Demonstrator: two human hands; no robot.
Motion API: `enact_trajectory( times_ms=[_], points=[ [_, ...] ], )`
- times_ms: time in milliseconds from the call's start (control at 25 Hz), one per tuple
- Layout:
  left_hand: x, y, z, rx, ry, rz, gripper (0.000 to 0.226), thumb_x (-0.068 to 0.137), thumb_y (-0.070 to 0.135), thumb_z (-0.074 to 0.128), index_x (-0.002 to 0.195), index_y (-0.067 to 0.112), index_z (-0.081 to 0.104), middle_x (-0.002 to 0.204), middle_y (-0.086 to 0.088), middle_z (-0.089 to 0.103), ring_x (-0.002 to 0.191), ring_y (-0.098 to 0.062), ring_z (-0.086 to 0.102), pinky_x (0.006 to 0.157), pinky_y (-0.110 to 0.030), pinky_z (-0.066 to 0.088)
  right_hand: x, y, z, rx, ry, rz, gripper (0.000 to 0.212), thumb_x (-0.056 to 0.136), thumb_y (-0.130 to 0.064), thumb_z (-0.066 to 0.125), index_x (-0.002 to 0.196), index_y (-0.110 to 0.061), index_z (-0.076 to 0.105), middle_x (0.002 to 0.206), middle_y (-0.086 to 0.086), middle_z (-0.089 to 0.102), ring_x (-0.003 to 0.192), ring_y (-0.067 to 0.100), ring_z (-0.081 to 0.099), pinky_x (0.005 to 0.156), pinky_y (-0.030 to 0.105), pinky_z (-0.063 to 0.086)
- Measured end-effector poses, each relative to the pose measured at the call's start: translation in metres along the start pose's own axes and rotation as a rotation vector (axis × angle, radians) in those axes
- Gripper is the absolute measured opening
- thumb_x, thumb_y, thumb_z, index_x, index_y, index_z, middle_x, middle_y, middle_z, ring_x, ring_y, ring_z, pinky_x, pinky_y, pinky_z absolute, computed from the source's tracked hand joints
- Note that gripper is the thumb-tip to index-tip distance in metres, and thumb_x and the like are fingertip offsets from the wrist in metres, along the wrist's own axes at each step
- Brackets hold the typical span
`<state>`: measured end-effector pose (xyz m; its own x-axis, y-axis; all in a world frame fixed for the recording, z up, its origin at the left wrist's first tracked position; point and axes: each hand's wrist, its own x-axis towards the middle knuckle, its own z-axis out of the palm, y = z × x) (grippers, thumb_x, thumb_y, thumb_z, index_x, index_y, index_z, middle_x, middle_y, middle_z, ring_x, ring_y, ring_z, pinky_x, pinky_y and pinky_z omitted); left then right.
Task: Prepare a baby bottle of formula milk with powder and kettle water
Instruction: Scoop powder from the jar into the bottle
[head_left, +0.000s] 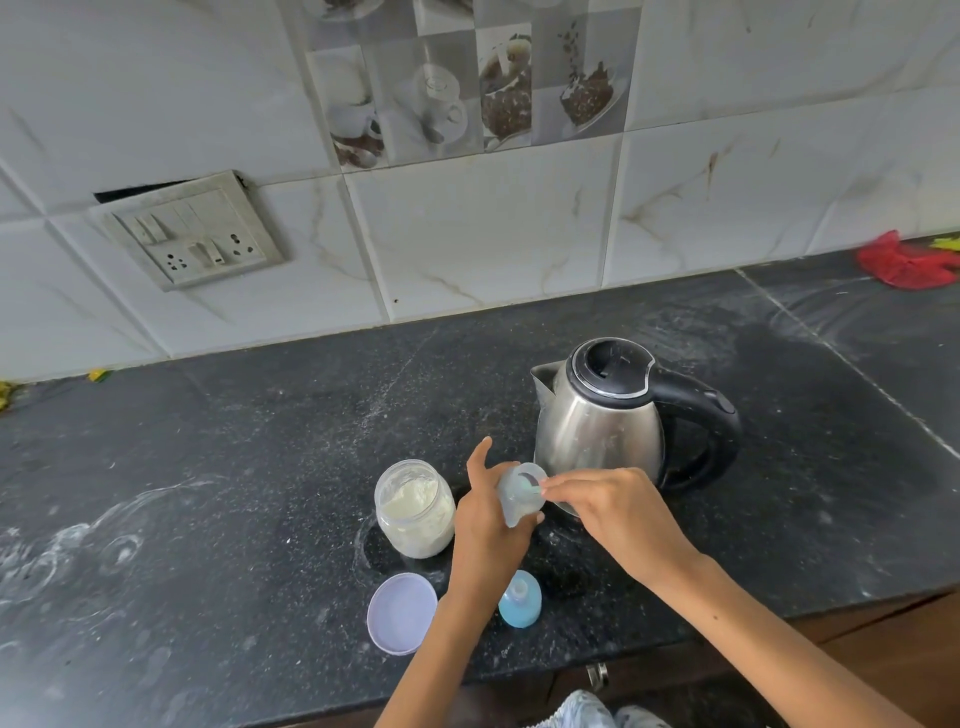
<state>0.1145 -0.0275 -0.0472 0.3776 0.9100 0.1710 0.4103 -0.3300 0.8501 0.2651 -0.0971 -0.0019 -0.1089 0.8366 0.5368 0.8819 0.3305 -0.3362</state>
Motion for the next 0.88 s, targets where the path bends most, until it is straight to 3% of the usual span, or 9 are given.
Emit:
enact_trajectory(
  times_ms=[80, 200, 280, 360, 480, 600, 720, 880],
  points=[
    [0.001, -0.002, 0.000, -0.006, -0.009, 0.009, 0.092, 0.071, 0.007, 0.078, 0.141, 0.009, 0.019, 0.108, 0.017, 0.059, 0.093, -0.006, 0.062, 0.077, -0.004, 0.041, 0.002, 0.002, 0.000, 0.035, 0.003, 0.053, 0.026, 0.069, 0.003, 0.084, 0.092, -0.010, 0.080, 0.090, 0.001, 0.079, 0.078, 0.012, 0.075, 0.065, 0.027, 0.062],
    [0.000, -0.002, -0.001, -0.008, -0.026, 0.005, 0.092, 0.071, 0.007, 0.079, 0.141, 0.009, 0.019, 0.111, 0.013, 0.061, 0.094, -0.001, 0.057, 0.078, 0.000, 0.037, 0.007, 0.004, 0.000, 0.245, 0.059, 0.379, 0.016, 0.077, -0.005, 0.081, 0.091, -0.013, 0.080, 0.082, 0.000, 0.079, 0.071, 0.004, 0.073, 0.067, 0.020, 0.059],
    [0.000, -0.003, -0.002, -0.016, -0.029, 0.010, 0.092, 0.070, 0.006, 0.079, 0.141, 0.009, 0.020, 0.113, 0.012, 0.062, 0.094, 0.001, 0.056, 0.079, 0.000, 0.037, 0.009, 0.006, 0.000, 0.348, 0.111, 0.494, 0.014, 0.077, -0.007, 0.080, 0.090, -0.013, 0.080, 0.080, 0.000, 0.079, 0.070, 0.002, 0.073, 0.068, 0.019, 0.059],
    [0.001, -0.004, -0.003, -0.022, -0.034, 0.011, 0.092, 0.071, 0.006, 0.079, 0.142, 0.008, 0.020, 0.116, 0.010, 0.062, 0.095, 0.004, 0.055, 0.080, 0.000, 0.037, 0.008, 0.006, -0.001, 0.272, 0.114, 0.354, 0.018, 0.076, -0.004, 0.081, 0.092, -0.012, 0.080, 0.085, -0.001, 0.079, 0.075, 0.002, 0.073, 0.070, 0.022, 0.060],
    [0.005, -0.006, -0.005, -0.030, -0.031, 0.006, 0.091, 0.072, 0.007, 0.078, 0.142, 0.007, 0.019, 0.113, 0.016, 0.061, 0.092, 0.013, 0.056, 0.079, -0.002, 0.039, 0.000, 0.005, -0.001, 0.039, 0.058, -0.024, 0.030, 0.067, 0.007, 0.084, 0.093, -0.008, 0.079, 0.094, 0.001, 0.078, 0.083, 0.011, 0.075, 0.069, 0.028, 0.062],
    [0.006, -0.005, -0.005, -0.033, -0.023, 0.002, 0.090, 0.072, 0.008, 0.078, 0.141, 0.010, 0.020, 0.110, 0.022, 0.058, 0.090, 0.019, 0.054, 0.078, -0.003, 0.040, -0.006, 0.011, 0.002, 0.027, 0.097, -0.132, 0.023, 0.072, 0.004, 0.080, 0.093, -0.006, 0.079, 0.097, 0.002, 0.078, 0.086, 0.013, 0.075, 0.067, 0.029, 0.063],
    [0.006, -0.007, -0.007, -0.035, -0.013, -0.006, 0.090, 0.071, 0.008, 0.079, 0.140, 0.014, 0.021, 0.110, 0.021, 0.060, 0.091, 0.013, 0.057, 0.080, -0.007, 0.043, -0.012, 0.014, 0.007, 0.047, 0.134, -0.137, 0.019, 0.077, 0.002, 0.077, 0.094, -0.005, 0.079, 0.100, 0.004, 0.077, 0.091, 0.012, 0.074, 0.072, 0.028, 0.062],
    [0.006, -0.012, -0.007, -0.047, -0.008, -0.021, 0.089, 0.070, 0.008, 0.080, 0.139, 0.016, 0.023, 0.108, 0.024, 0.059, 0.095, 0.010, 0.058, 0.079, -0.004, 0.041, -0.005, 0.015, 0.006, 0.267, 0.137, 0.138, 0.026, 0.071, 0.008, 0.080, 0.093, -0.007, 0.079, 0.097, 0.002, 0.078, 0.090, 0.005, 0.073, 0.077, 0.027, 0.061]
  ],
)
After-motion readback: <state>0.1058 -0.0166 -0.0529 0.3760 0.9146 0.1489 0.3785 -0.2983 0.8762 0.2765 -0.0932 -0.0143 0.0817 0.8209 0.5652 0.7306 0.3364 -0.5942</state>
